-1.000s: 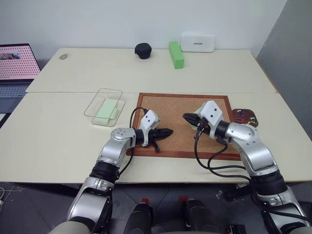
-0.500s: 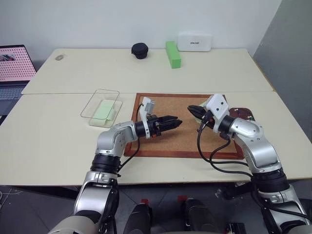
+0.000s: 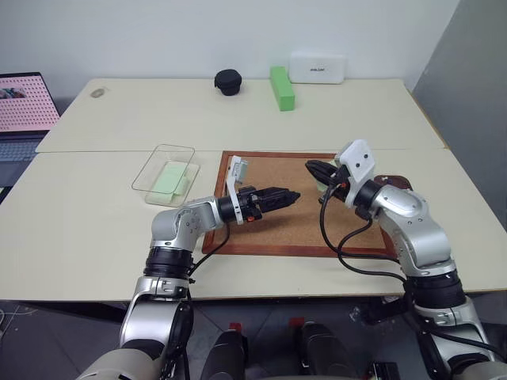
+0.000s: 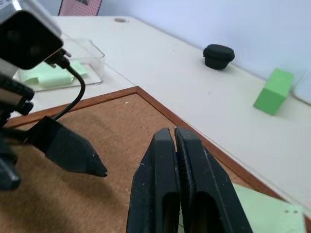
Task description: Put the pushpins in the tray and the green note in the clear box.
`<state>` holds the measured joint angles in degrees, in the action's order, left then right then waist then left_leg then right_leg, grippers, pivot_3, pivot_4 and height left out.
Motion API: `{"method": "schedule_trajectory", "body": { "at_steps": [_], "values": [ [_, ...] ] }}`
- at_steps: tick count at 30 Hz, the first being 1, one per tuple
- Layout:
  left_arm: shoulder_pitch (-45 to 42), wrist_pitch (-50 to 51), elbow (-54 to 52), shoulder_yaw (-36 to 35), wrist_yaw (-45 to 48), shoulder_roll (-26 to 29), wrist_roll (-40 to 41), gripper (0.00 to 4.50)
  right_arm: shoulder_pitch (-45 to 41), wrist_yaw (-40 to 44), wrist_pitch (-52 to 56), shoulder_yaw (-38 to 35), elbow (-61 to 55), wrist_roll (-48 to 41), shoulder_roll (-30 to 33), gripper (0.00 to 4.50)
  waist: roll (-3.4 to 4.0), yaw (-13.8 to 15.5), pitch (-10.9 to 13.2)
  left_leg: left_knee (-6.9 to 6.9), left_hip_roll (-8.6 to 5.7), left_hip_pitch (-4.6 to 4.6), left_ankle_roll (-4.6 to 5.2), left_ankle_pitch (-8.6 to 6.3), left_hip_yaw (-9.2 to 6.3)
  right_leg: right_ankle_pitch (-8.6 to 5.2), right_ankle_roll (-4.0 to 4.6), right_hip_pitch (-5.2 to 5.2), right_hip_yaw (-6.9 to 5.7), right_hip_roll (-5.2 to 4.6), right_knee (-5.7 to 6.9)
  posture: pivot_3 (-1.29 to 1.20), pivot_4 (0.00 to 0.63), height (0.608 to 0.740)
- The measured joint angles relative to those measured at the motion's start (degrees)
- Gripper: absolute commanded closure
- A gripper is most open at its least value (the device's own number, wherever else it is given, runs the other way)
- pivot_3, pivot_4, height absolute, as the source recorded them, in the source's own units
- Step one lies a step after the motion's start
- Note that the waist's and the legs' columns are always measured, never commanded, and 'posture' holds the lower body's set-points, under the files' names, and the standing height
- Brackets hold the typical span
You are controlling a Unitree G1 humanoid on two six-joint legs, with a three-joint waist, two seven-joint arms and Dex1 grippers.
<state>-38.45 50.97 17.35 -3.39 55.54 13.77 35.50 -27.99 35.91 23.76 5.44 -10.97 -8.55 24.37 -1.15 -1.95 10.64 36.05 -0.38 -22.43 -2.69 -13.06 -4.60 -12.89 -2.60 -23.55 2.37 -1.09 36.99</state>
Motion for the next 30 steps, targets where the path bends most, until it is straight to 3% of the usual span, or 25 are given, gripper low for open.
{"method": "schedule_trajectory", "body": {
  "at_steps": [4,12,20,26,30],
  "values": [
    [0.0,-0.6,0.0,0.0,-0.1,0.4,0.0,0.08,0.6,-3.4,5.3,-1.7,-0.2,-2.0,-3.2,4.50,0.00,0.0,0.0,0.00,0.01,0.00,0.00,0.00,0.01,0.00,0.01,-0.02,0.03,0.00,0.05,0.00,0.150,0.740],
    [0.3,-2.7,-2.8,0.1,-1.3,-1.3,0.0,0.08,-4.8,-23.4,26.6,-18.0,-0.8,-11.4,-18.2,4.50,0.01,0.1,0.0,0.00,0.02,-0.11,0.00,0.00,-0.03,0.03,0.06,-0.11,0.00,-0.01,0.07,0.00,0.150,0.740],
    [0.3,-5.2,-3.7,0.4,-2.6,-2.2,0.0,0.08,-8.3,-34.8,34.5,-26.9,-2.2,-17.3,-24.7,4.50,0.02,0.1,0.0,0.00,0.01,-0.34,0.01,0.00,0.01,0.14,0.23,-0.39,0.02,0.00,0.13,0.00,0.150,0.740],
    [-0.1,-5.3,-3.3,0.7,-4.7,-3.9,-0.1,0.08,-8.9,-35.6,36.6,-26.1,-3.5,-20.5,-24.8,4.50,0.02,0.0,0.0,0.01,0.00,-0.45,0.01,0.00,0.03,0.13,0.22,-0.49,0.03,0.01,0.14,0.00,0.150,0.740],
    [-1.6,-4.0,-2.1,-0.2,-6.8,-5.2,0.5,0.08,-8.0,-31.9,35.4,-19.6,-7.4,-20.5,-20.9,4.50,0.02,-0.1,0.0,0.00,0.01,-0.45,0.01,0.00,0.03,0.01,0.01,-0.49,0.03,0.01,0.13,0.00,0.150,0.740]
  ]
}}
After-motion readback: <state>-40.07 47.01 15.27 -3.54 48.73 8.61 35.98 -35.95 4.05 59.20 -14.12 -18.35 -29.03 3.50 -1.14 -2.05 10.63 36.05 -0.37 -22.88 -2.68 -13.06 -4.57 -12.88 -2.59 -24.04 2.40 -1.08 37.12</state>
